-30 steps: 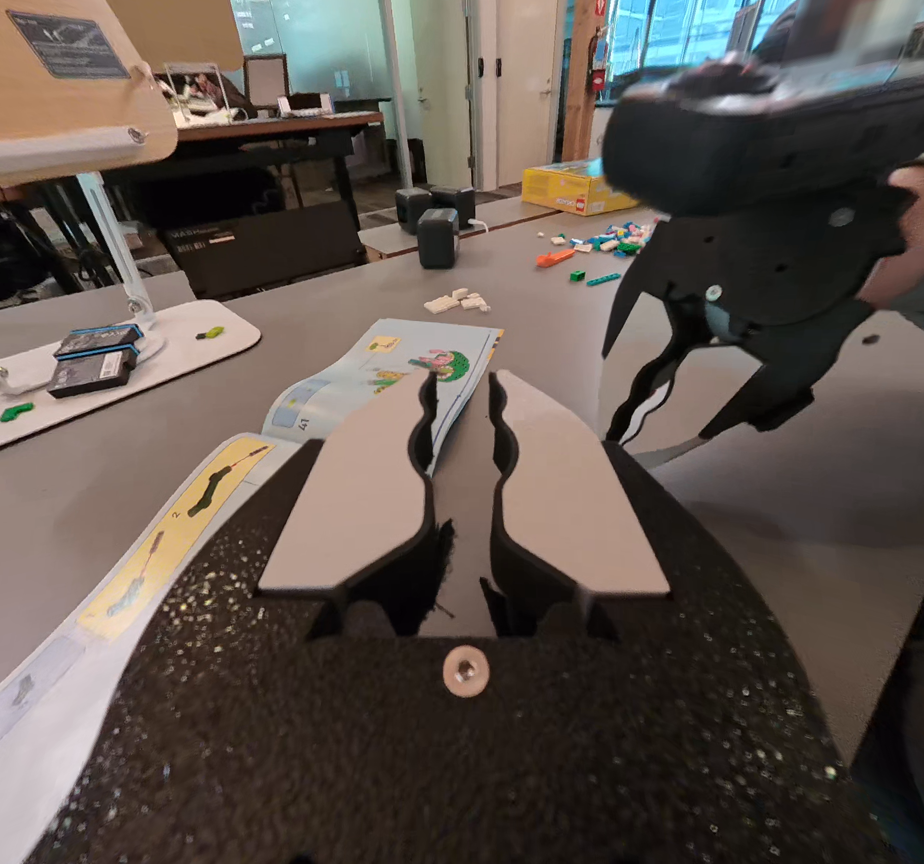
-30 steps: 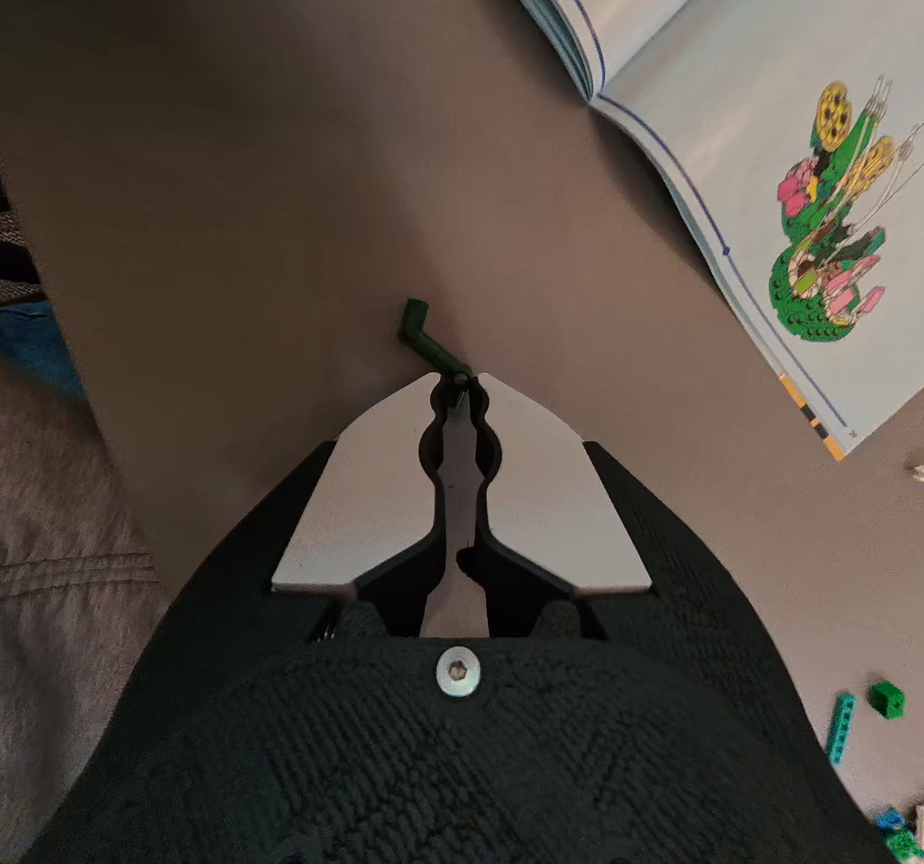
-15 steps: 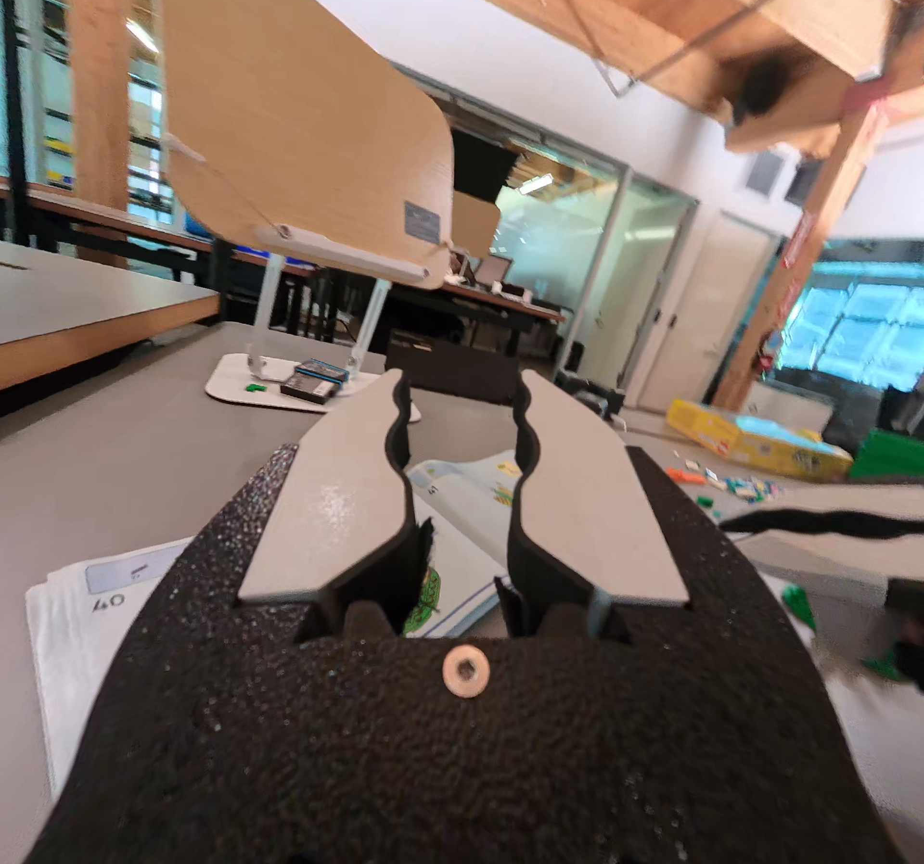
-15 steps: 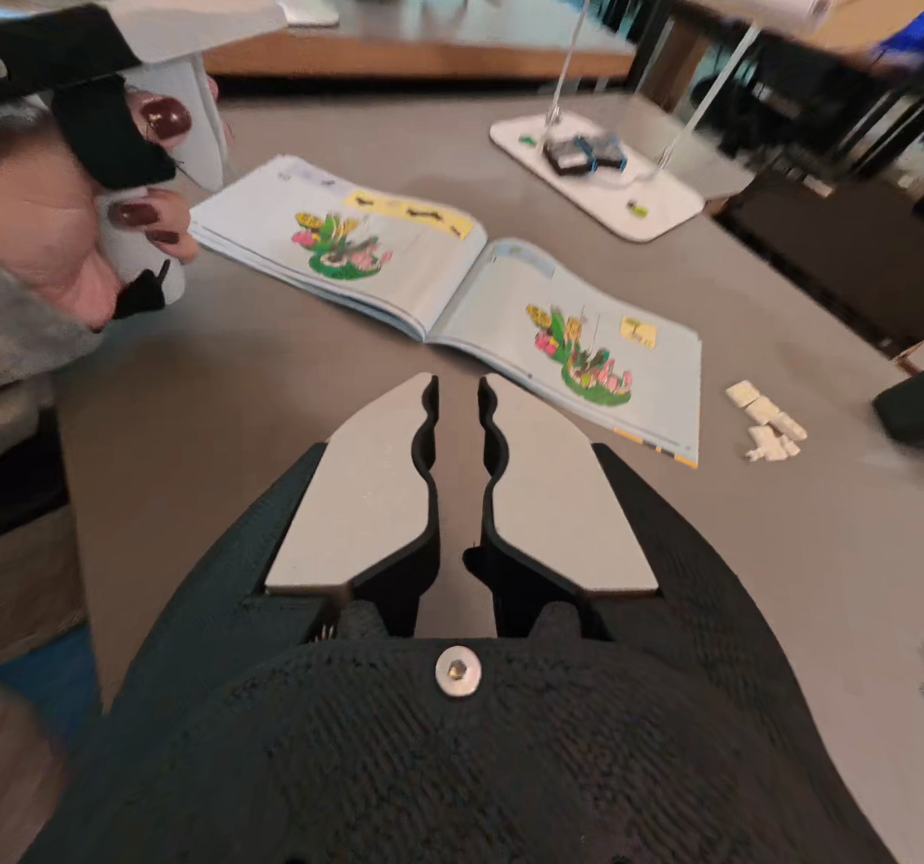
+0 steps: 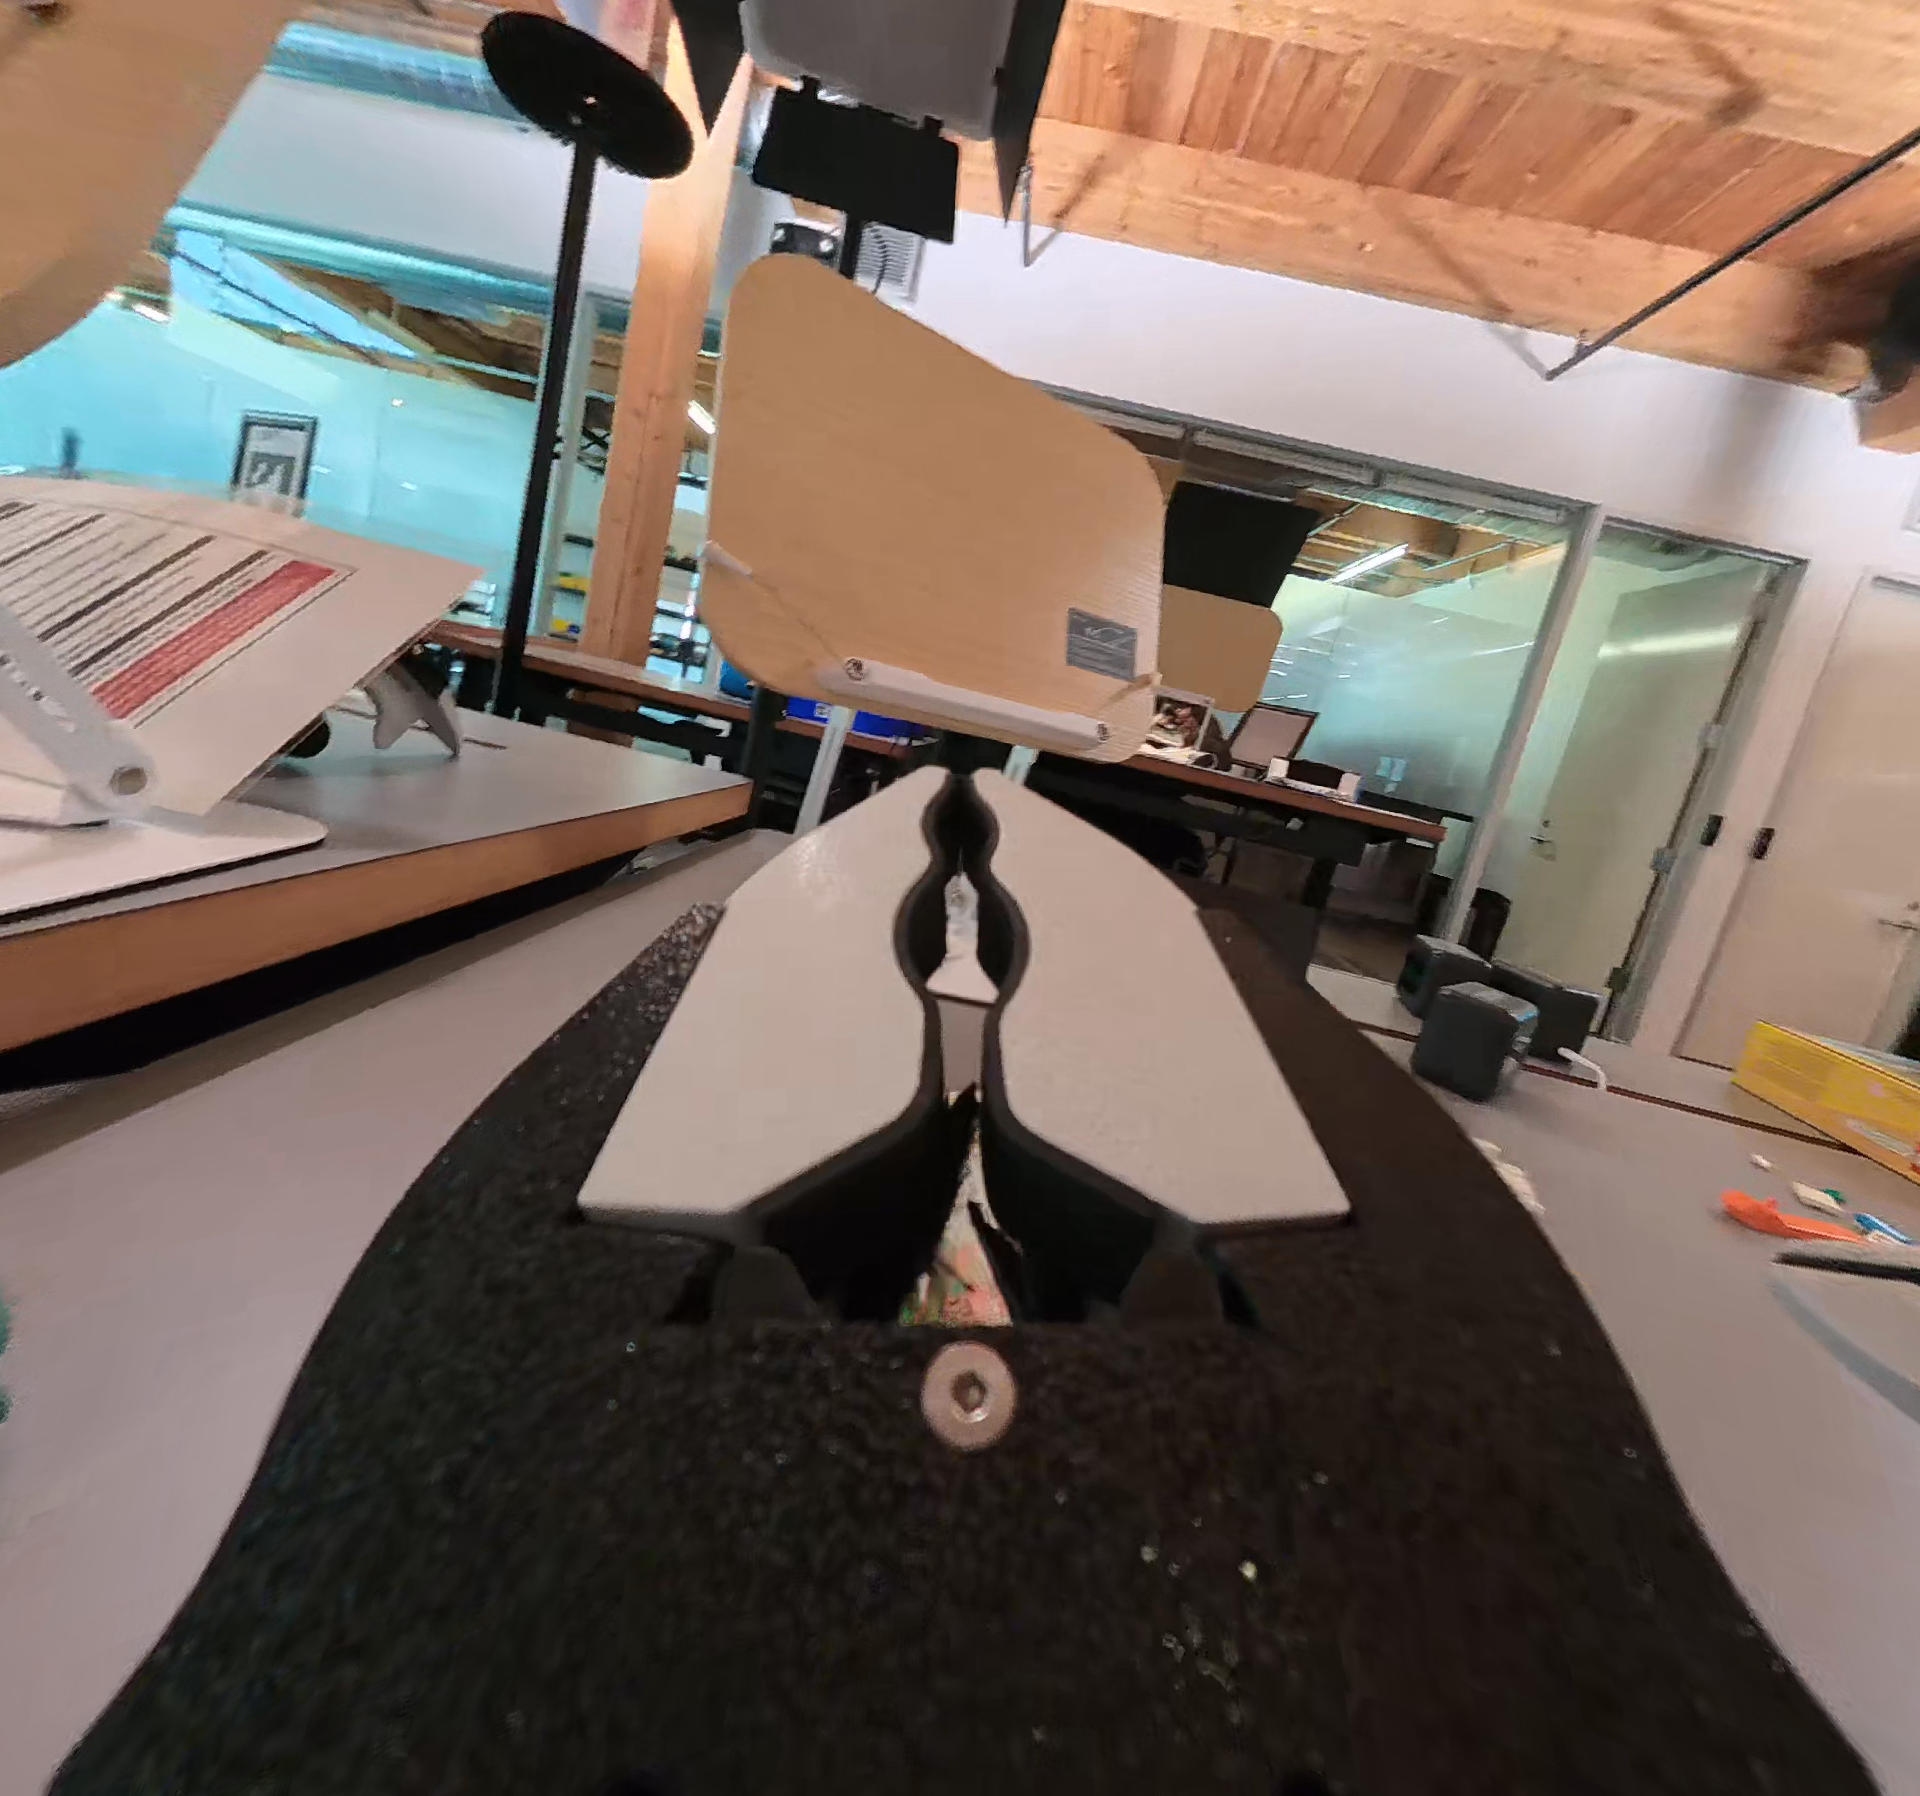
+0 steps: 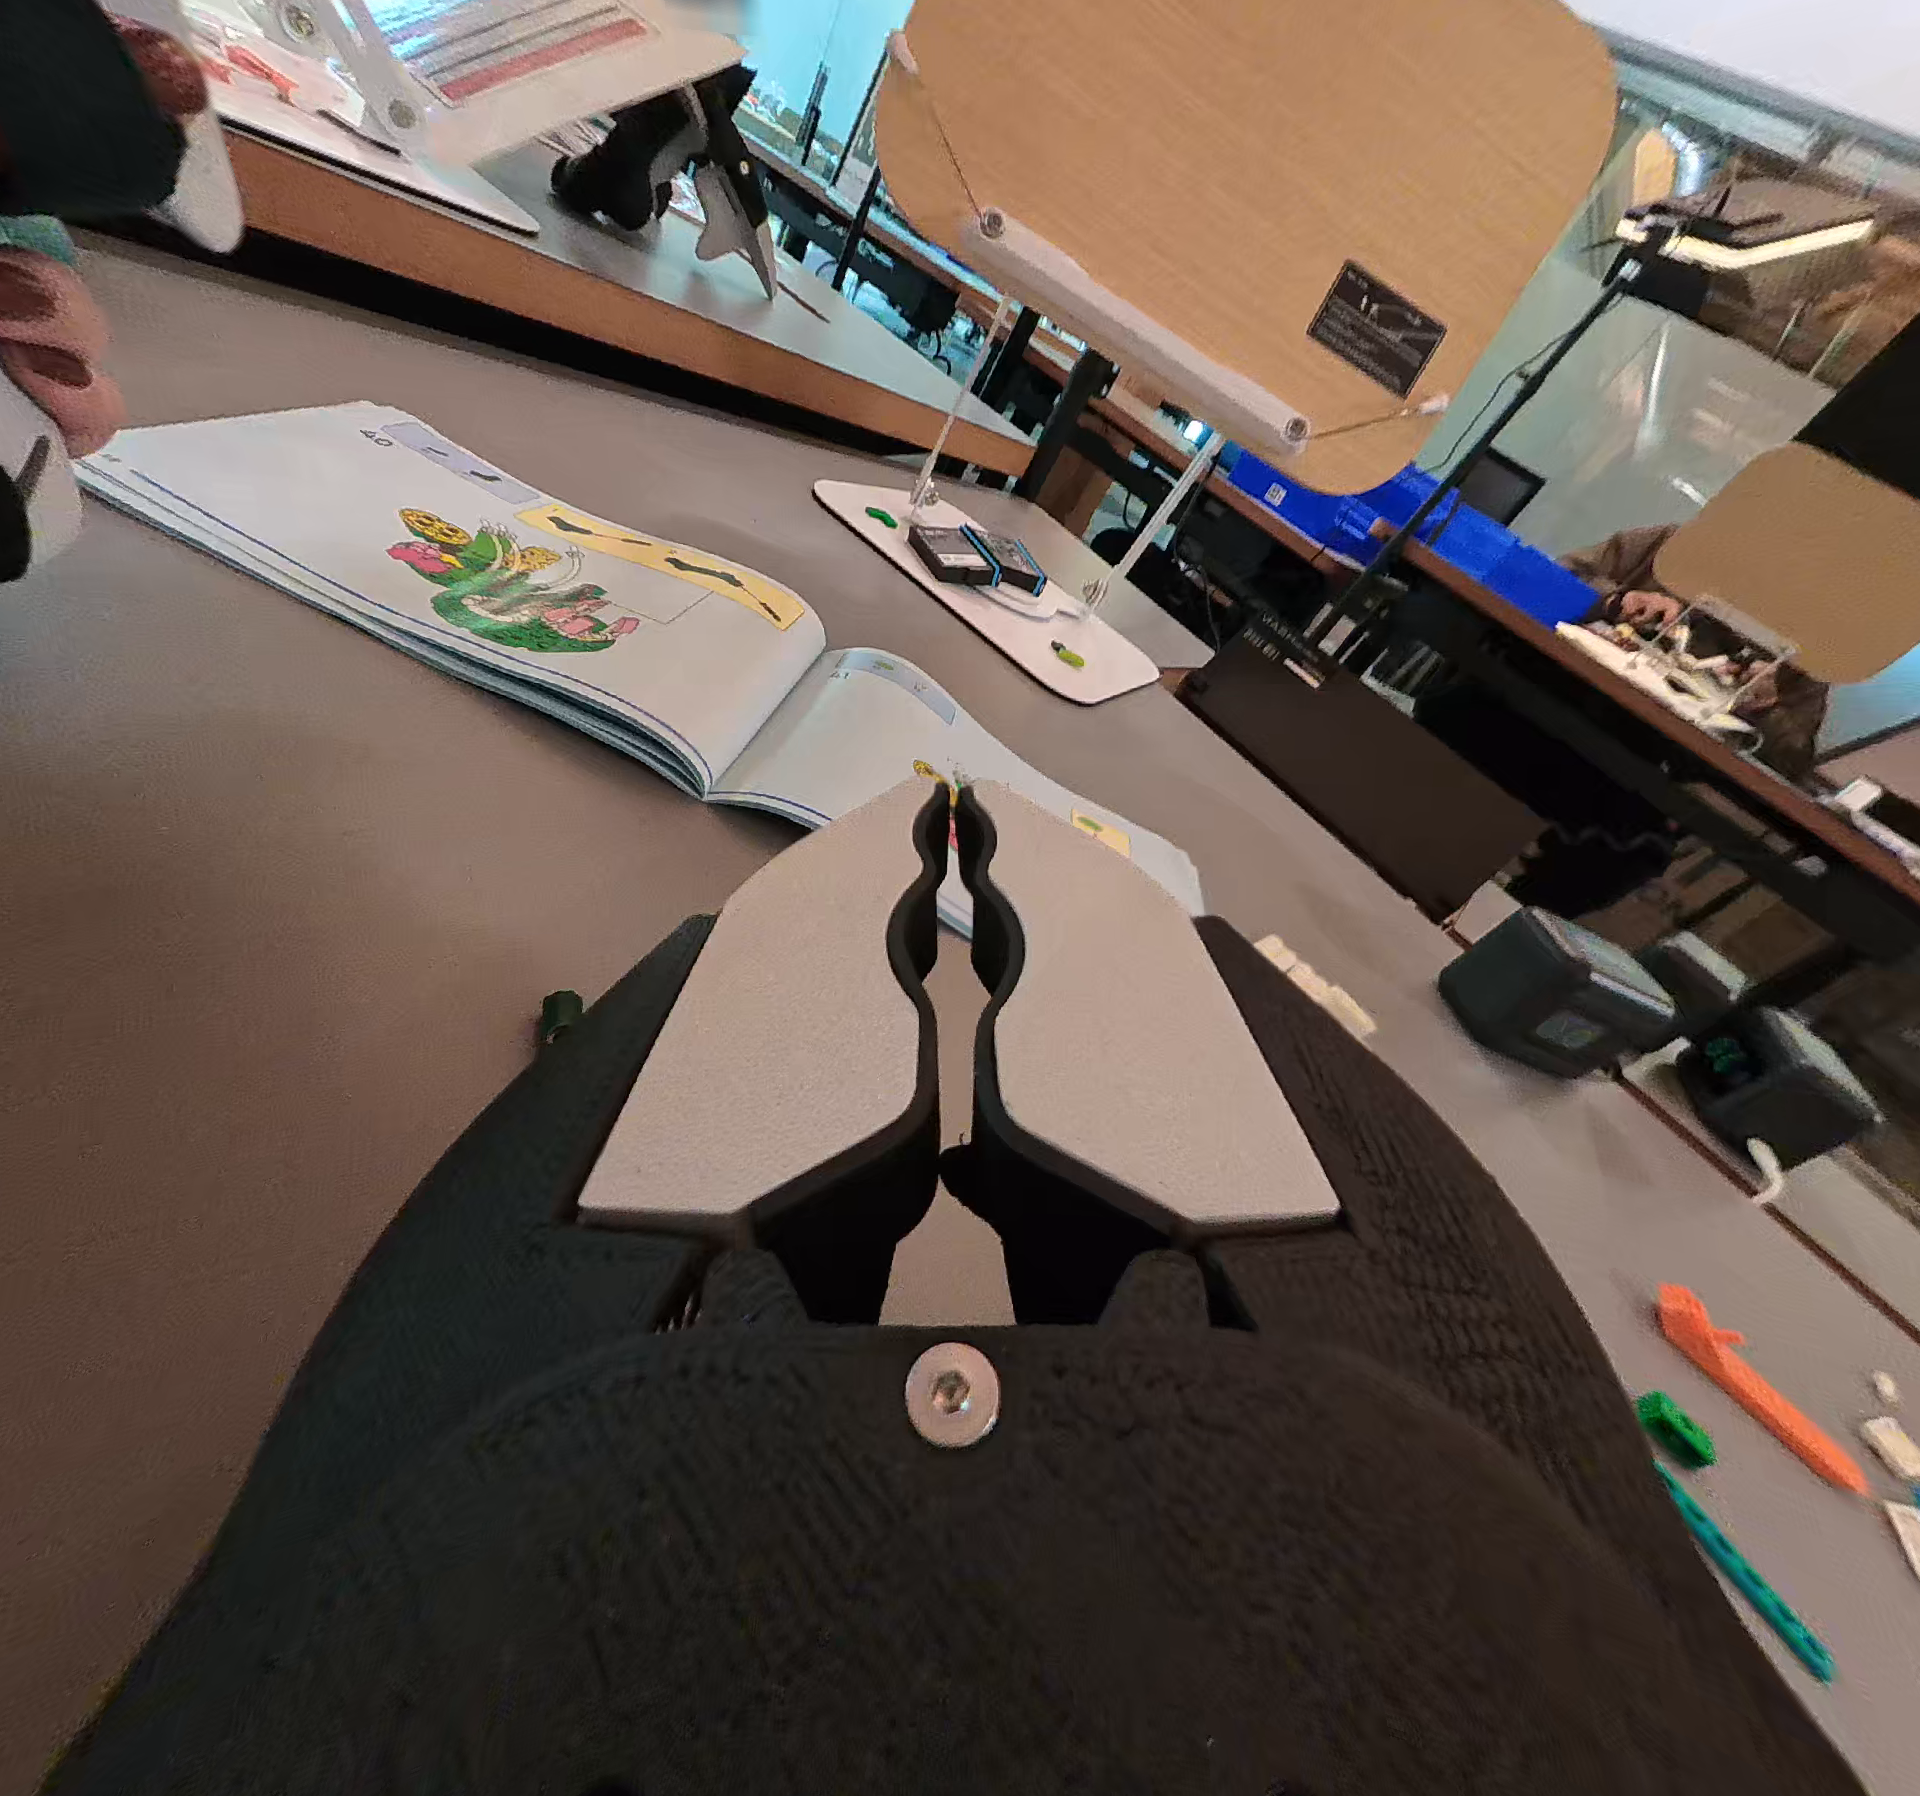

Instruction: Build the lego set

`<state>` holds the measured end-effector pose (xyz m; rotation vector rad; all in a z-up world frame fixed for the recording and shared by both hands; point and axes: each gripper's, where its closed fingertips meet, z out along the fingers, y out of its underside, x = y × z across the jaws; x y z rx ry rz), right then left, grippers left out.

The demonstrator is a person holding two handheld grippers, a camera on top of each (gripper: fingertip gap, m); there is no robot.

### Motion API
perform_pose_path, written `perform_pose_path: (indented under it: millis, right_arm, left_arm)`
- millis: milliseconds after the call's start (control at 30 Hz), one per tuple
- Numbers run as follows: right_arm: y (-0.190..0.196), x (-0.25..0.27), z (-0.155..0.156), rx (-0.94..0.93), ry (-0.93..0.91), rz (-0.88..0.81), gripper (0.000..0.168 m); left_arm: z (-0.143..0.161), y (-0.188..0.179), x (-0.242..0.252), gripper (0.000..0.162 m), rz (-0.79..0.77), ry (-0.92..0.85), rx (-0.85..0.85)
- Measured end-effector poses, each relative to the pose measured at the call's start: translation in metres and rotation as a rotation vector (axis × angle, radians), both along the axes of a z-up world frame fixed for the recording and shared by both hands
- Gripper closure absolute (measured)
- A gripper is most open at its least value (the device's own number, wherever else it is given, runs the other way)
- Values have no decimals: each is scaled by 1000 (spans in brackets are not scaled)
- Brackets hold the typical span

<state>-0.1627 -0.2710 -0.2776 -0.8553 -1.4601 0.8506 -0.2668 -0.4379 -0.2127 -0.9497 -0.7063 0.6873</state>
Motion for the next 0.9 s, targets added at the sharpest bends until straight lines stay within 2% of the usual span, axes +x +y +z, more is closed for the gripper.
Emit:
perform_pose_path:
  millis: [167, 300, 900]
  right_arm:
    - [2, 2, -1, 88, 26, -20, 168]
    - [2, 3, 3, 81, 51, -11, 168]
    - [5, 3, 2, 141, 69, -29, 168]
  left_arm:
    - [-1, 3, 0, 162, -22, 12, -19]
    - [-1, 0, 0, 162, -44, 4, 21]
    - [0, 8, 4, 162, -75, 31, -24]
